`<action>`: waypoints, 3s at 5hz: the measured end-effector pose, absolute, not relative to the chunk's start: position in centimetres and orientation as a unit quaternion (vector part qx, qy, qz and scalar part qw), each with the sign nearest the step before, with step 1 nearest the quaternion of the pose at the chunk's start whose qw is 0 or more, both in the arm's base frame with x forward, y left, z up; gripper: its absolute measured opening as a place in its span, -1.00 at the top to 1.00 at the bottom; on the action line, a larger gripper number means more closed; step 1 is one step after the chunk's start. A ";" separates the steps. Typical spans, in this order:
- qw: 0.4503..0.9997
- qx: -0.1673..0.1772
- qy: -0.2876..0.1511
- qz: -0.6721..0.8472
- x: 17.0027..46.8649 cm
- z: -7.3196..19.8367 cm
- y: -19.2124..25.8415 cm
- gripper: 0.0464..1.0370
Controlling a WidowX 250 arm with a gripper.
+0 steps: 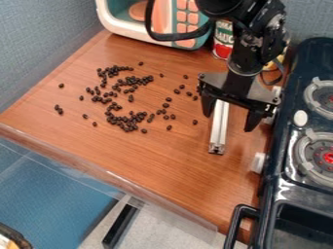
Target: Sweep into pile
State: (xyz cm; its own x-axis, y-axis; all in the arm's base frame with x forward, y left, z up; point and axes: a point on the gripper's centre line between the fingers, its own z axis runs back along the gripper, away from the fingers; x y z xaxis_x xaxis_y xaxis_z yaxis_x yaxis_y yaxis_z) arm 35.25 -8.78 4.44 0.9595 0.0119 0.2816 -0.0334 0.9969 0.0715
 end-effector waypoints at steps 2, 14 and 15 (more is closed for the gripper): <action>0.987 0.033 -0.140 0.065 34.9 3.1 -8.7 -0.82; 0.978 0.052 -0.197 -0.048 25.9 4.6 -4.3 0.33; 0.978 0.044 -0.194 -0.054 26.7 4.5 -4.9 0.33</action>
